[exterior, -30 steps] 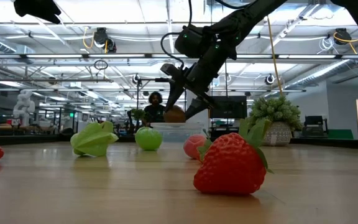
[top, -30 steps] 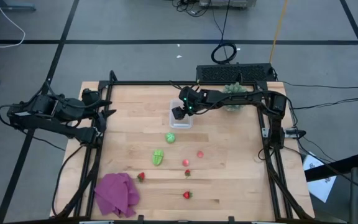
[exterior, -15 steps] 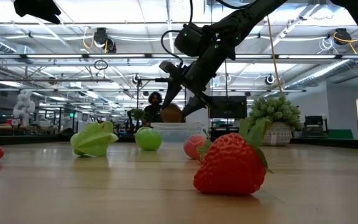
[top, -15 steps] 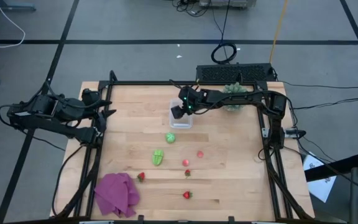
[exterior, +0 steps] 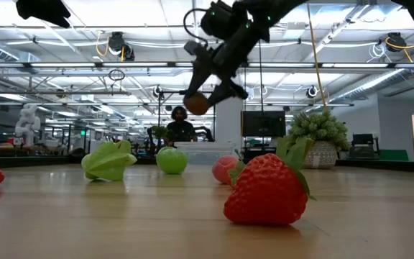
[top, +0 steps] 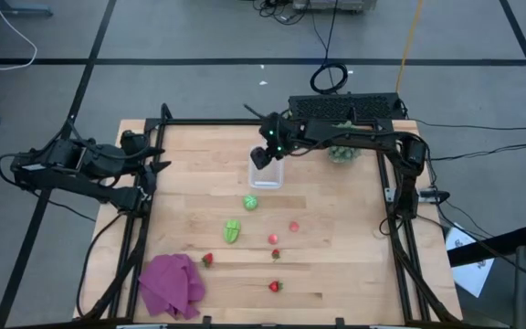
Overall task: Pick and placing Produce into tupperware
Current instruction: Put the kiwi into the transparent bin
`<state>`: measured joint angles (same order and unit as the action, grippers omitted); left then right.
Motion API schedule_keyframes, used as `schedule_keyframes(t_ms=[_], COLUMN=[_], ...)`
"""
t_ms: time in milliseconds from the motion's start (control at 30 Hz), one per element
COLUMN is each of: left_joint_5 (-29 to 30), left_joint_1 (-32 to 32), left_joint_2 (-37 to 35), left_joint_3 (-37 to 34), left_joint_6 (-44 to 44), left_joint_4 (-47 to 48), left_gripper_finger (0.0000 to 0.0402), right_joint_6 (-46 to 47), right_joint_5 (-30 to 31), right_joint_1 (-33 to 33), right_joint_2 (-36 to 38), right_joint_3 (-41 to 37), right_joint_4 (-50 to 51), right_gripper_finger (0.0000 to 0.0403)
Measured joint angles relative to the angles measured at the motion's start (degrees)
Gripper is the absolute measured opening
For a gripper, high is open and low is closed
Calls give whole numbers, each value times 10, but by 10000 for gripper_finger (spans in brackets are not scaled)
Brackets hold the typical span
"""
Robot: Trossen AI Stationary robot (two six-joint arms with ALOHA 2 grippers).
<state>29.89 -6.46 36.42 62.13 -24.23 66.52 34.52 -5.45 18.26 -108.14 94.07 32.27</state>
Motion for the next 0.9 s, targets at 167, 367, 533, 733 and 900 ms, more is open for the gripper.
schedule_keyframes(t_ms=[167,367,533,733,900], left_joint_5=[0,0,0,0,0], left_joint_1=[0,0,0,0,0], left_joint_2=[11,30,46,62,72], left_joint_3=[0,0,0,0,0], left_joint_6=[1,17,17,18,35], left_joint_4=[0,0,0,0,0], left_gripper_finger=[205,205,205,205,205], right_joint_6=[-17,-25,-47,-64,-67], right_joint_5=[41,71,71,69,68], right_joint_1=[-10,-25,-26,-25,-22], right_joint_2=[1,-13,-53,-97,-103], right_joint_3=[69,77,76,75,77], right_joint_4=[102,163,155,165,150], right_gripper_finger=[224,224,224,224,224])
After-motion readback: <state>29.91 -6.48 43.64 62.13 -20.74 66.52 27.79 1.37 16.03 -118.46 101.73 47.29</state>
